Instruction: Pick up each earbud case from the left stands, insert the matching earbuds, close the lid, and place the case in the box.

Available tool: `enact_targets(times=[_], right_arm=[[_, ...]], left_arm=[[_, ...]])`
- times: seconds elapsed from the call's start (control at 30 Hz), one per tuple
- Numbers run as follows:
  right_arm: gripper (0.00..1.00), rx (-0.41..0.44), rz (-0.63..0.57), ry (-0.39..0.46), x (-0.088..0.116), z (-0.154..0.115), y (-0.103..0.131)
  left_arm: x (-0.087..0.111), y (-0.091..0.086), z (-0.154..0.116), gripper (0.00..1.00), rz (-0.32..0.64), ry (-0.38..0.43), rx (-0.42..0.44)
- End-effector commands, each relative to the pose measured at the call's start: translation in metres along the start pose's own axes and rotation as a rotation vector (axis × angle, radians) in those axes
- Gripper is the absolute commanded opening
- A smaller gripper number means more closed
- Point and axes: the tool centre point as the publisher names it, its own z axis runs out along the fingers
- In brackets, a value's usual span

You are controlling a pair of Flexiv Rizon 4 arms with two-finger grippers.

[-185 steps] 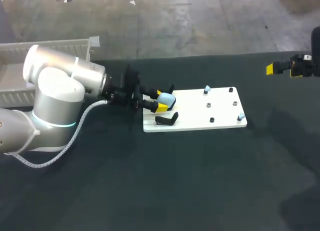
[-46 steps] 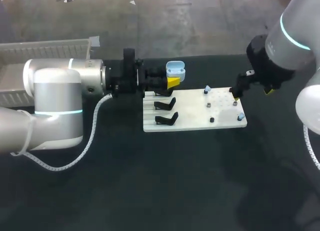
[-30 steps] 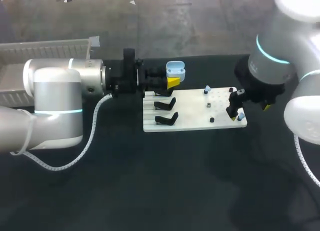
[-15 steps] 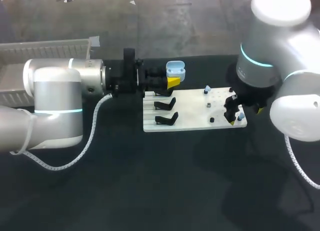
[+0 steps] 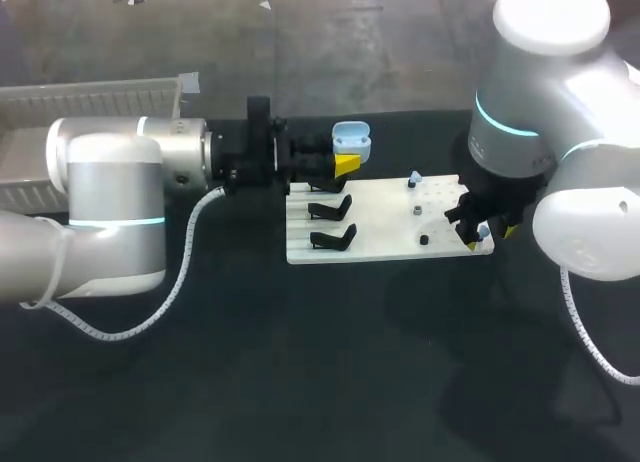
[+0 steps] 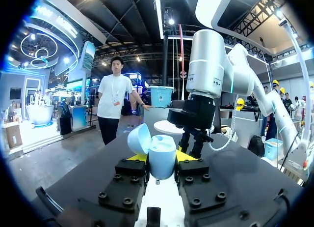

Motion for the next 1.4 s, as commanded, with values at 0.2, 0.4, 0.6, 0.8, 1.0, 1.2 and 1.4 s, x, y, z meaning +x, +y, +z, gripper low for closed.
enact_targets(times=[0.2,0.4,0.6,0.8,1.0,1.2,1.4], right_arm=[[0.45,0.002,0.031,-0.005,-0.0035,0.0009,-0.0007],[0.44,0.006,0.043,-0.004,-0.0044,0.0004,-0.0016],[0.39,0.006,0.05,-0.007,-0.005,-0.0004,-0.0024],[0.36,0.005,0.049,-0.005,-0.0044,-0.0005,-0.0016],[0.34,0.002,0.048,0.001,-0.004,0.0014,-0.001],[0.29,-0.001,0.053,0.006,-0.004,0.0049,-0.0015],[0.26,-0.005,0.053,0.009,-0.0048,0.0066,-0.0004]], left_arm=[[0.0011,-0.0014,-0.0002,0.0,0.005,-0.006,-0.006],[0.0011,-0.0014,-0.0002,0.0,0.005,-0.006,-0.006],[0.0011,-0.0014,-0.0002,0.0,0.005,-0.006,-0.006],[0.0011,-0.0014,-0.0002,0.0,0.005,-0.006,-0.006],[0.0011,-0.0014,-0.0002,0.0,0.005,-0.006,-0.006],[0.0011,-0.0014,-0.0002,0.0,0.005,-0.006,-0.006],[0.0011,-0.0014,-0.0002,0.0,0.005,-0.006,-0.006]])
